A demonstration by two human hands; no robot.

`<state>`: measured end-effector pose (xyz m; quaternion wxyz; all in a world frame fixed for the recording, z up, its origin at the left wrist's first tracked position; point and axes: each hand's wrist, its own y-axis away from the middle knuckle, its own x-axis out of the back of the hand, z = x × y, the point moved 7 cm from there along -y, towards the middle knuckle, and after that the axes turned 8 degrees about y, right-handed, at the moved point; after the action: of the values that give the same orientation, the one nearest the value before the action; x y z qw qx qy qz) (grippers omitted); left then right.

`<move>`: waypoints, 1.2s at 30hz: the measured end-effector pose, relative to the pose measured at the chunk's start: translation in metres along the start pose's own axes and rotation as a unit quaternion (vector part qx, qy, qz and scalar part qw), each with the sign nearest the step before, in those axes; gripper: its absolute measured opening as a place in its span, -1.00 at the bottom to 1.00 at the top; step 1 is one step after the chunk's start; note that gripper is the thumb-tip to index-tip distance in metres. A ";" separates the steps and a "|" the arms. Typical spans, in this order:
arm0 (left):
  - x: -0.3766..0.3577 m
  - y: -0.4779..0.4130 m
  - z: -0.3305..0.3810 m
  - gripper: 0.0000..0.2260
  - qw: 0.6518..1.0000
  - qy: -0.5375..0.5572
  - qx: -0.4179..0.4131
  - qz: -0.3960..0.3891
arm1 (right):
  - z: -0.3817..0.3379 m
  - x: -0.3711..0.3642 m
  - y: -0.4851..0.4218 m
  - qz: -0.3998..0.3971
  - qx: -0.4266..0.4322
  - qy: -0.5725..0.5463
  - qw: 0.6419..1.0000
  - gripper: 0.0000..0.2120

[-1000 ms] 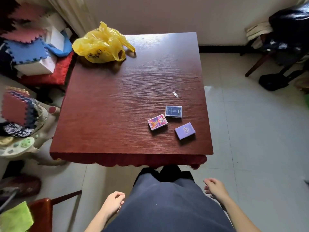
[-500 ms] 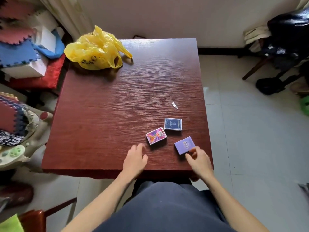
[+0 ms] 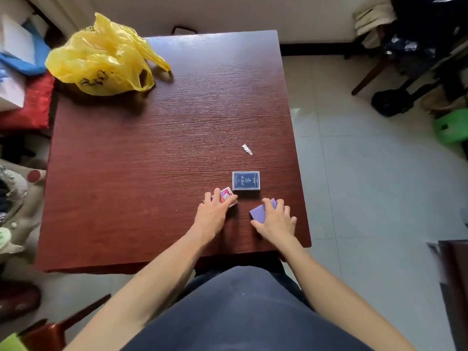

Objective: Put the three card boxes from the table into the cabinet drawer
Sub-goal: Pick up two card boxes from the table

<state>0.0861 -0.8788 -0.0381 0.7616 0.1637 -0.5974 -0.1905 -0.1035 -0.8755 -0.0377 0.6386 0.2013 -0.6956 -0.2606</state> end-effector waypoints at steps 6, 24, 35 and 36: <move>0.000 -0.001 -0.005 -0.33 0.999 0.019 0.024 -0.026 | -0.001 -0.004 -0.004 0.016 0.000 0.006 1.000 -0.37; -0.040 0.148 -0.074 -0.52 0.710 0.641 0.264 -0.128 | 0.067 -0.044 0.057 -0.017 -0.071 -0.362 0.929 -0.37; -0.054 0.127 -0.017 -0.60 0.765 0.533 0.137 -0.334 | 0.118 -0.147 0.223 0.059 -0.311 -0.702 0.638 -0.66; -0.055 0.122 -0.004 -0.60 0.774 0.517 0.122 -0.345 | 0.118 -0.162 0.238 0.066 -0.329 -0.722 0.605 -0.71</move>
<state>0.0901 -0.7454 -0.0271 0.8124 0.5242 -0.0349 -0.2530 -0.1914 -0.5776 -0.0225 -0.0321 -0.3220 -0.8095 -0.4899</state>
